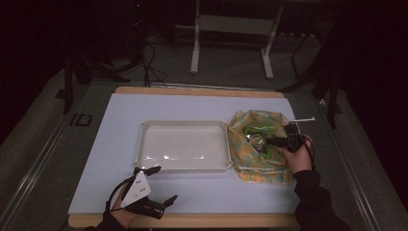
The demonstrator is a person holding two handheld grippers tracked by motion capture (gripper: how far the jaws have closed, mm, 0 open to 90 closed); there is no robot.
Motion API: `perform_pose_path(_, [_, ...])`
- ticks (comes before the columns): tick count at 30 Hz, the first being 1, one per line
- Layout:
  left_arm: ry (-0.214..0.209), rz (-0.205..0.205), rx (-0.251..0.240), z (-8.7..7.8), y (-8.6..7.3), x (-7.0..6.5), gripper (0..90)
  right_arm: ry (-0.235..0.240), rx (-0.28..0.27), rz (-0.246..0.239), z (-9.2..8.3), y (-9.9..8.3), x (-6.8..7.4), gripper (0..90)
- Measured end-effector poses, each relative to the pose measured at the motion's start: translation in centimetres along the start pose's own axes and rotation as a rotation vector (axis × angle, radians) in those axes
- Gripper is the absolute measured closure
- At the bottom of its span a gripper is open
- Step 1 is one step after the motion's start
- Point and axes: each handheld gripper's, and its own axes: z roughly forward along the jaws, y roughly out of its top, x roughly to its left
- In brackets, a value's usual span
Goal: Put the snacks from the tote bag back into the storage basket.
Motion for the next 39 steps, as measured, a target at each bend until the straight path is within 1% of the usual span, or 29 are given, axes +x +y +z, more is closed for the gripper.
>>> perform_pose_path(3, [-0.001, 0.001, 0.004, 0.0, 0.0, 0.0, 1.3, 0.002, 0.006, 0.007, 0.2, 0.0, -0.1, 60.1])
perform_pose_path(6, [-0.001, 0.0, 0.005, 0.0, 0.0, 0.0, 1.3, 0.017, 0.026, 0.037, 0.6, 0.0, -0.3, 60.8])
perform_pose_path(8, [0.0, -0.001, 0.005, 0.0, 0.0, 0.0, 1.3, 0.03, 0.044, 0.047, 0.9, 0.0, -0.4, 60.8])
perform_pose_path(11, [0.0, 0.0, 0.009, 0.0, 0.0, 0.0, 1.3, 0.033, 0.061, 0.041, 1.4, 0.0, -0.2, 61.0])
perform_pose_path(15, [0.0, 0.001, 0.012, 0.1, 0.0, 0.0, 1.3, 0.025, 0.074, 0.037, 1.8, 0.1, 0.0, 63.1])
perform_pose_path(20, [0.0, 0.001, 0.012, 0.1, 0.0, 0.0, 1.3, 0.004, 0.097, 0.006, 2.3, 0.1, 0.4, 64.5])
perform_pose_path(21, [0.0, 0.001, 0.013, 0.1, 0.0, 0.0, 1.3, 0.003, 0.099, 0.0, 2.4, 0.1, 0.4, 65.8])
perform_pose_path(24, [0.0, 0.004, 0.014, 0.1, 0.0, 0.0, 1.3, 0.005, 0.114, 0.005, 2.5, 0.2, 0.5, 70.8])
perform_pose_path(27, [0.0, 0.006, 0.015, 0.1, 0.0, 0.0, 1.3, 0.01, 0.139, -0.004, 2.5, 0.3, 0.8, 81.0])
perform_pose_path(29, [0.001, 0.005, 0.014, 0.1, 0.0, 0.0, 1.3, -0.009, 0.145, -0.028, 2.5, 0.3, 1.2, 83.5])
perform_pose_path(30, [0.001, 0.005, 0.014, 0.1, 0.0, 0.0, 1.3, -0.015, 0.152, -0.029, 2.5, 0.4, 1.4, 85.1])
perform_pose_path(33, [0.003, 0.004, 0.014, 0.1, 0.0, 0.0, 1.3, 0.003, 0.154, 0.004, 2.4, 0.5, 1.2, 87.7])
perform_pose_path(35, [0.004, 0.006, 0.016, 0.1, 0.0, 0.0, 1.3, 0.021, 0.15, 0.011, 2.3, 0.5, 0.9, 88.4])
perform_pose_path(36, [0.003, 0.006, 0.017, 0.1, 0.0, 0.0, 1.3, 0.025, 0.145, 0.025, 2.2, 0.5, 0.9, 88.7])
perform_pose_path(37, [0.004, 0.006, 0.017, 0.1, 0.0, 0.0, 1.3, 0.028, 0.139, 0.031, 2.2, 0.5, 0.9, 88.8])
perform_pose_path(38, [0.003, 0.006, 0.016, 0.1, 0.0, 0.0, 1.3, 0.028, 0.139, 0.021, 2.1, 0.5, 1.0, 88.8])
perform_pose_path(39, [0.003, 0.005, 0.016, 0.1, 0.0, 0.0, 1.3, 0.035, 0.129, 0.034, 2.0, 0.5, 0.9, 88.9])
